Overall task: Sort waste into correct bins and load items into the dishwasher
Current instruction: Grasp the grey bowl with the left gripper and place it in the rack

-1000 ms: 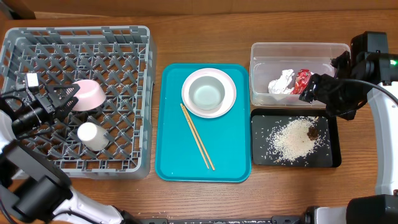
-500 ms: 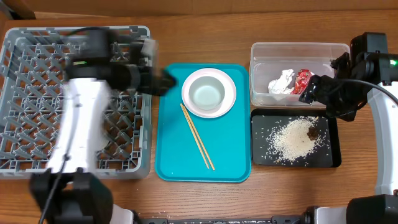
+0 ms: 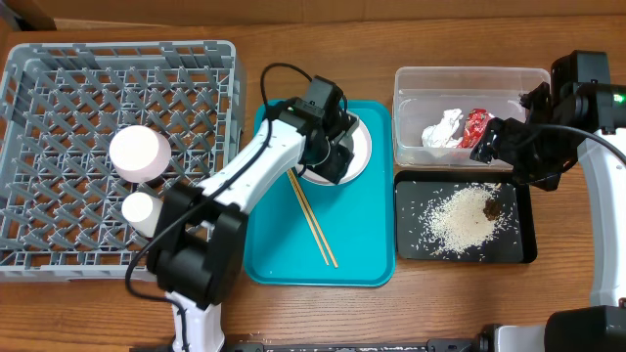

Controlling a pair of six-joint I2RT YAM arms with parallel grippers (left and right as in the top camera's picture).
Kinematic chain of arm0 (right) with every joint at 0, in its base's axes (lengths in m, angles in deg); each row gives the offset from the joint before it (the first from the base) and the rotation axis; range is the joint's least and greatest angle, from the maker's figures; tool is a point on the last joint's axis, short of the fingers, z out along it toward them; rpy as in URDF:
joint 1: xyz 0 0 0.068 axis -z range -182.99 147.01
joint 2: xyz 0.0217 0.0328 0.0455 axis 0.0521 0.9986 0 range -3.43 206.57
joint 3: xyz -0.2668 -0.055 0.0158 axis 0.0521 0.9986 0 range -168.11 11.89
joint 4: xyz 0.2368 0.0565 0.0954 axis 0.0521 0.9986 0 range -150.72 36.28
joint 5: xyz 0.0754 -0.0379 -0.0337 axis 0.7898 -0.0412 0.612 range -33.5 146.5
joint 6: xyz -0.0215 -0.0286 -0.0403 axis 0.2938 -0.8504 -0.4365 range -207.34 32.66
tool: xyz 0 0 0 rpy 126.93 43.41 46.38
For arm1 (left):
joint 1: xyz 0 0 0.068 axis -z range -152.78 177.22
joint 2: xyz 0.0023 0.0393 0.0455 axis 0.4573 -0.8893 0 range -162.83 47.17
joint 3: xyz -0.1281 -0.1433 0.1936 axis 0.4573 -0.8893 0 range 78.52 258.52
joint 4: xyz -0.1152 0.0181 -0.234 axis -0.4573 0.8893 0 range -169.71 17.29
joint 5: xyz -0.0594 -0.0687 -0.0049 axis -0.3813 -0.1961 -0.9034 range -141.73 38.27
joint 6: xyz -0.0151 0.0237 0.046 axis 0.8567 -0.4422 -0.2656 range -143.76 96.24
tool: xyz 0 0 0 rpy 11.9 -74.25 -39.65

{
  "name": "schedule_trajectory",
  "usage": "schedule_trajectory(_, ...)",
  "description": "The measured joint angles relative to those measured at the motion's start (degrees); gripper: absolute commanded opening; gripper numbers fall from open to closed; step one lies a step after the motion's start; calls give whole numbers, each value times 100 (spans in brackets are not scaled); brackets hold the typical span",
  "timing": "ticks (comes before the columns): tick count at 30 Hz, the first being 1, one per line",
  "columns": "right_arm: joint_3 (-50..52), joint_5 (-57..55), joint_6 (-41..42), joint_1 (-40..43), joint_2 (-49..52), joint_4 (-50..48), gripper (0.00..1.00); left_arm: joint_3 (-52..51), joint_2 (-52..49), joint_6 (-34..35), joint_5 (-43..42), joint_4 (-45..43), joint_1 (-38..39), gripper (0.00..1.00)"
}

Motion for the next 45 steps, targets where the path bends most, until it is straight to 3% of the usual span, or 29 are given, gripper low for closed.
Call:
schedule_trajectory(3, 0, -2, 0, 0, 0, 7, 84, 0, -184, 26, 87, 20, 4, 9)
schedule_trajectory(4, 0, -2, -2, 0, 0, 11, 84, 0, -195, 35, 129, 22, 4, 4)
schedule_trajectory(10, 0, 0, -2, 0, 0, 26, 84, 326, -186, -28, 302, 286, 2, 4)
schedule_trajectory(19, 0, -2, -4, 0, 0, 31, 84, 1886, 24, 179, 24, 1237, -315, 4)
schedule_trajectory(26, 0, -2, 0, 0, 0, 33, 84, 2234, 562, 149, -1851, 1274, -1910, 4)
schedule_trajectory(35, 0, -2, -4, 0, 0, 46, 84, 2214, 334, -323, -4592, 1296, -4253, 4)
schedule_trajectory(45, 0, -2, 0, 0, 0, 81, 84, 2212, -1045, -448, -6286, 1386, -5139, 4)
